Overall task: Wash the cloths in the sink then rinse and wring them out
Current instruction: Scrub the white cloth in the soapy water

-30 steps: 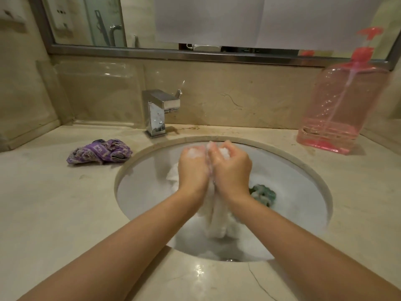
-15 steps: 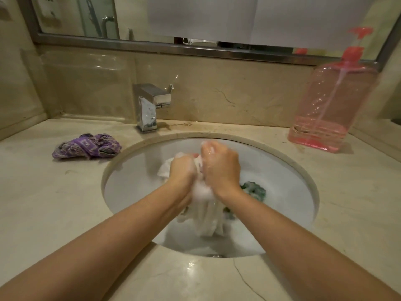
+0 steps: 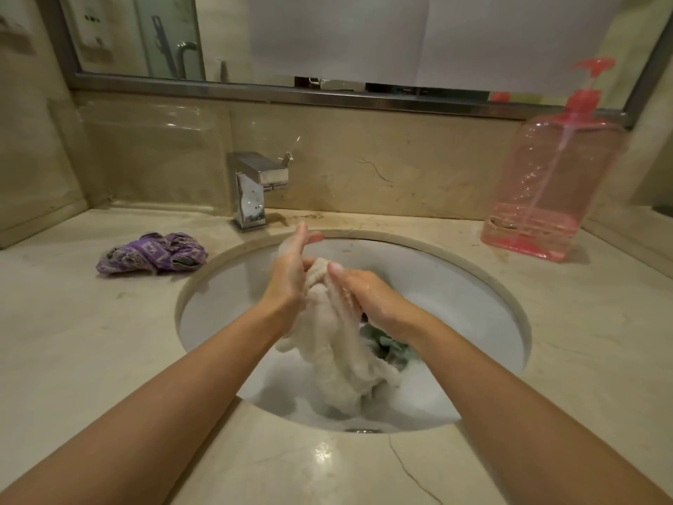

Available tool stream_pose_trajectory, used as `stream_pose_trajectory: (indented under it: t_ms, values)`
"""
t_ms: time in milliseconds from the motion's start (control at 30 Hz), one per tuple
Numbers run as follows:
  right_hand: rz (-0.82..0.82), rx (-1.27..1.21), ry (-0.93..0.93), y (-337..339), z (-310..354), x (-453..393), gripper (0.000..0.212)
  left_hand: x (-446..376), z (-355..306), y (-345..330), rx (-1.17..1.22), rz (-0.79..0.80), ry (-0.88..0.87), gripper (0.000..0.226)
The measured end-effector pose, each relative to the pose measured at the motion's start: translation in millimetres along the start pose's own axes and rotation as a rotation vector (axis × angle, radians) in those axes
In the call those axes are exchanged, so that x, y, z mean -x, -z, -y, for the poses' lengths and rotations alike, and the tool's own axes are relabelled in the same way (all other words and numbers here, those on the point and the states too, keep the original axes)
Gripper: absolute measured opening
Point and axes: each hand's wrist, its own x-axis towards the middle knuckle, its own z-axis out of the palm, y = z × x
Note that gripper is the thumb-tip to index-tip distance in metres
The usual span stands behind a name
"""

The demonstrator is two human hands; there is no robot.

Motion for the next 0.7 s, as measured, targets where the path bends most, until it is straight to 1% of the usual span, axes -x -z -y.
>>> stream_pose_trajectory:
  t_ms: [33,67,133,200,233,267,300,400,467,533,567,633,700]
  values:
    - [-0.075,0.093,0.011,4,-2,-2,0.055,-1,1,1,-0.078,-0.014,-0.004,0.052]
    - [-0.188,0.112,0.011,9,-3,-3,0.059,-4,4,3,-0.185,-0.02,-0.007,0.056]
    - [-0.383,0.015,0.035,17,-4,-1,0.063,-4,9,5,-0.383,0.057,0.096,0.07]
    - [-0.459,-0.111,0.055,20,-1,4,0.059,-8,18,8,-0.518,0.187,0.193,0.096]
    - [-0.489,-0.159,0.055,20,2,6,0.053,-13,25,8,-0.565,0.21,0.198,0.106]
    - [-0.529,-0.181,0.046,21,5,7,0.047,-20,33,9,-0.592,0.205,0.19,0.111]
    - [-0.572,-0.188,0.034,22,7,7,0.044,-22,35,7,-0.599,0.182,0.198,0.111]
    - [-0.661,-0.06,-0.006,26,5,7,0.045,-8,16,0,-0.525,0.095,0.208,0.094]
    - [-0.652,0.045,-0.063,26,2,7,0.046,-7,10,-2,-0.465,0.04,0.155,0.07]
    - [-0.61,0.071,-0.099,24,2,8,0.046,-9,9,-1,-0.353,-0.028,0.135,0.055]
    - [-0.598,0.069,-0.08,20,6,10,0.048,-9,7,-1,-0.281,-0.063,0.14,0.052]
    - [-0.604,0.061,0.023,2,16,14,0.053,-6,5,-4,-0.181,-0.13,0.142,0.045]
    - [-0.629,0.067,0.132,-17,25,15,0.054,-2,9,-10,-0.097,-0.133,0.182,0.041]
